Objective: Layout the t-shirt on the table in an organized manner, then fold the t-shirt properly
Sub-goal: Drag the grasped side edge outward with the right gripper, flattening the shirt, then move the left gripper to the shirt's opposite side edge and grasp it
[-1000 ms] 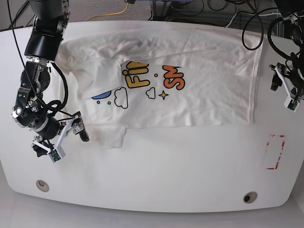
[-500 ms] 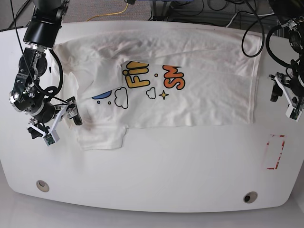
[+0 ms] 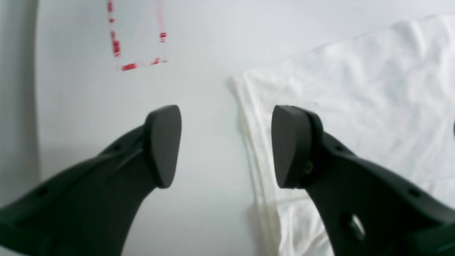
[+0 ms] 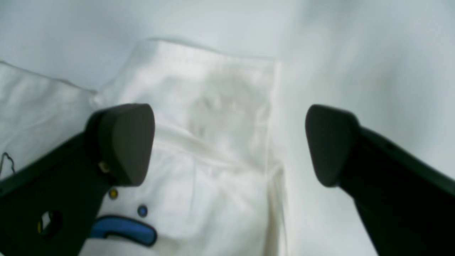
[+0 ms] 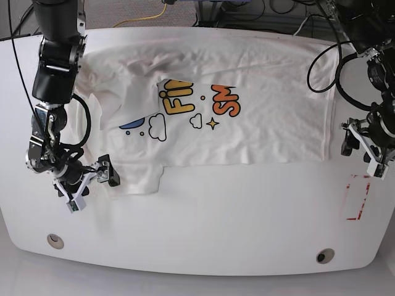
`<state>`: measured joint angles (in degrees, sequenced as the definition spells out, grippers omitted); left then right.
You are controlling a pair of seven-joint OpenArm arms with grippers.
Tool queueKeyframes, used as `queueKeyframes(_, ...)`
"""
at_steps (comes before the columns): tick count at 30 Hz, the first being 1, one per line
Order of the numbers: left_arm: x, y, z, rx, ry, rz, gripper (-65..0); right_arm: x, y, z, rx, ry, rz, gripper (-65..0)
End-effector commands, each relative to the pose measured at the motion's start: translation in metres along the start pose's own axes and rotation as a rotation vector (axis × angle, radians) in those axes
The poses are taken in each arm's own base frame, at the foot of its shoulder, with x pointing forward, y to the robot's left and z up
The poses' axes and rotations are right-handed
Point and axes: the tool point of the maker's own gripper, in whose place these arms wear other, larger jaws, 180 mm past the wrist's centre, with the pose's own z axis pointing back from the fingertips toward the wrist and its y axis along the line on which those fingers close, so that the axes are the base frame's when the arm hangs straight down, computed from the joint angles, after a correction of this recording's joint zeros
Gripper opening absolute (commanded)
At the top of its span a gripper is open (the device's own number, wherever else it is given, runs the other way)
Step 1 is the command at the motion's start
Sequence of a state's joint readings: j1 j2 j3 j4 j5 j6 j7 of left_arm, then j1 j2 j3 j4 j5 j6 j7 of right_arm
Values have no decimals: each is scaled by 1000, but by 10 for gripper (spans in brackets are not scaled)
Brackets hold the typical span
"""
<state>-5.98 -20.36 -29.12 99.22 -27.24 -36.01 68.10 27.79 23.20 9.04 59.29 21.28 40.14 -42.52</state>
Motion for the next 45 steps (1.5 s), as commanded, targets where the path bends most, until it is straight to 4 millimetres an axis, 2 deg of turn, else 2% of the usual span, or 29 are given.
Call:
queueKeyframes(1, 19, 11, 3, 17, -50, -2, -276, 24, -13, 0, -7, -58, -21, 0)
queueKeyframes(4, 22, 14, 0, 13, -53, 13, -276, 25, -15, -12, 9, -68, -57, 0)
queueKeyframes(10, 26, 14, 0, 12, -62, 11, -276, 10, -22, -30, 18, -80, -146, 0)
queueKeyframes(25, 23, 15, 1, 13, -57, 9, -276, -16, -26, -36, 9, -81, -215, 0)
queueKeyframes(31, 23, 15, 1, 13, -57, 9, -276, -29, -17, -41, 24, -61, -226, 0)
queueKeyframes(34, 23, 15, 1, 13, -57, 9, -276, -29, -5, -48, 45, -61, -232, 0)
queueKeyframes(40, 23, 14, 0, 11, -56, 7, -276, -36, 0, -50, 54, -52, -236, 0)
queueKeyframes(45, 22, 14, 0, 10, -54, 9, -276, -34, 4, -52, 61, -56, -238, -10)
